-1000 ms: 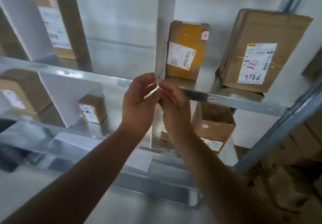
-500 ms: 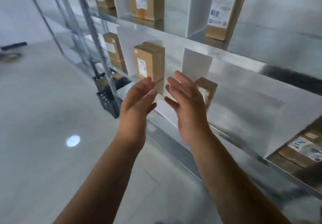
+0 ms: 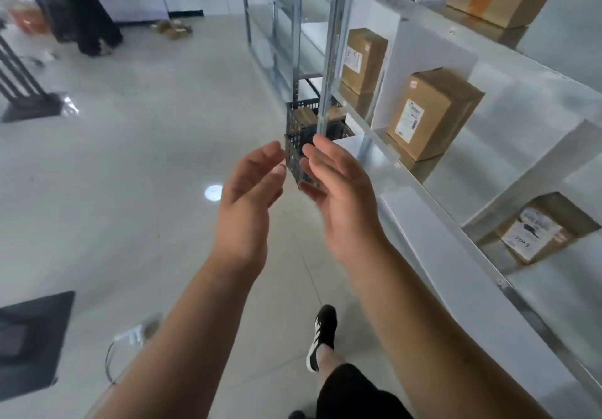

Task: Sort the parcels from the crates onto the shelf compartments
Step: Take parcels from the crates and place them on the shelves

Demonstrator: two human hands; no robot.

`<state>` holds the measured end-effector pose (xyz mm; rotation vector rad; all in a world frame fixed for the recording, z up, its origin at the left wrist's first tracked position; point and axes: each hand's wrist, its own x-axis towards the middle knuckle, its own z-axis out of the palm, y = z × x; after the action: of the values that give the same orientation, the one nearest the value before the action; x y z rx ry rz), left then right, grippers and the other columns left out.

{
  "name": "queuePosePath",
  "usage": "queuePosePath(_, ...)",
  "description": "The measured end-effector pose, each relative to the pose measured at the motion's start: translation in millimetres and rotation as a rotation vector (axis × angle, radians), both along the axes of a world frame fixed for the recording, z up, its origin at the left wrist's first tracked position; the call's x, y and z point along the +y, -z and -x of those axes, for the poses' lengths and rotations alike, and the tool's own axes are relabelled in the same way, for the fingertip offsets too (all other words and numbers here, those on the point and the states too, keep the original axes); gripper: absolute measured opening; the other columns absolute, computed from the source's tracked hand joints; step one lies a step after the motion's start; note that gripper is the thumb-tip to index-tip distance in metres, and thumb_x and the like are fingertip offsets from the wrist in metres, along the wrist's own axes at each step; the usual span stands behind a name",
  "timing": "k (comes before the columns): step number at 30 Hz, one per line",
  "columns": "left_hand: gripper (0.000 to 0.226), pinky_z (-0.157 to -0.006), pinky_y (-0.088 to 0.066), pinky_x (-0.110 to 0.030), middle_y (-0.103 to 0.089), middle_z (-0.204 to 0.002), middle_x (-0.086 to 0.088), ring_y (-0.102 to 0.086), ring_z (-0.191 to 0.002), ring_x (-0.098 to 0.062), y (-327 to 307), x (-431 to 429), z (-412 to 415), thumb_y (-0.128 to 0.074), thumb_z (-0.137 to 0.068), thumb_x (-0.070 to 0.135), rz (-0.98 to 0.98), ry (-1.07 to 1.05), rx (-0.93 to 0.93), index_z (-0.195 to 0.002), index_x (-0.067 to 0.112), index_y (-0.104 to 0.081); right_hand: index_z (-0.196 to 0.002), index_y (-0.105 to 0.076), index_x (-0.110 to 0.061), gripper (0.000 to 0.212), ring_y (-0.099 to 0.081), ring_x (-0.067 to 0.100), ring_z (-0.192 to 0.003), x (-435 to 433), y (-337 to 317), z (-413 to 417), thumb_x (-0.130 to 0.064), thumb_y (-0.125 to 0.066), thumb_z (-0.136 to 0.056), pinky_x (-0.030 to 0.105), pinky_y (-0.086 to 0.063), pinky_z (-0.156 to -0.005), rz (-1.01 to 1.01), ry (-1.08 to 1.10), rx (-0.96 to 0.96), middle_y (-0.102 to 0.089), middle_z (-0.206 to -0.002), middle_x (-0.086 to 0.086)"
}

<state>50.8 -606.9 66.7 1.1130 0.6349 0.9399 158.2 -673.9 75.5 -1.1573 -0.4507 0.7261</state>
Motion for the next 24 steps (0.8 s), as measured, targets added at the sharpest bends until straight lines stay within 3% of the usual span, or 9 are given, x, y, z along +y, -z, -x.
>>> queuePosePath(4,0.030,-0.114,-0.044,-0.049,-0.074,-0.129,0.004,-0.063,-0.131,-0.026,8,48,-5,-0.067,-0.087,0.023,0.005,-0.059,0.036,-0.115,0.029,-0.074,-0.127,-0.072,-0.029,0.044,-0.069,0.024,-0.125,52,12,-15,-0.025,-0.070,-0.083,0.039,-0.056,-0.095,-0.027,-0.067,0.110,-0.073,-0.133,0.002)
queuePosePath(9,0.028,-0.116,-0.043,-0.053,-0.075,-0.122,0.006,-0.062,-0.131,-0.030,16,130,-35,-0.067,-0.086,0.024,-0.013,-0.115,0.087,-0.113,0.028,-0.075,-0.127,-0.072,-0.028,0.045,-0.069,0.022,-0.126,135,27,-51,-0.026,-0.072,-0.082,0.041,-0.056,-0.100,-0.028,-0.118,0.123,-0.073,-0.133,0.002)
queuePosePath(13,0.031,-0.117,-0.043,-0.053,-0.073,-0.130,0.000,-0.064,-0.130,-0.026,15,202,-65,-0.068,-0.085,0.025,0.006,-0.161,0.135,-0.116,0.028,-0.074,-0.122,-0.074,-0.029,0.041,-0.070,0.022,-0.125,215,33,-85,-0.026,-0.073,-0.081,0.041,-0.056,-0.098,-0.010,-0.148,0.140,-0.075,-0.130,0.002)
queuePosePath(24,0.035,-0.115,-0.048,-0.050,-0.075,-0.128,0.007,-0.067,-0.126,-0.016,14,375,-116,-0.067,-0.086,0.027,0.010,-0.207,0.178,-0.120,0.031,-0.072,-0.122,-0.074,-0.030,0.040,-0.067,0.025,-0.129,392,41,-147,-0.026,-0.072,-0.083,0.045,-0.053,-0.103,0.007,-0.214,0.142,-0.076,-0.128,0.001)
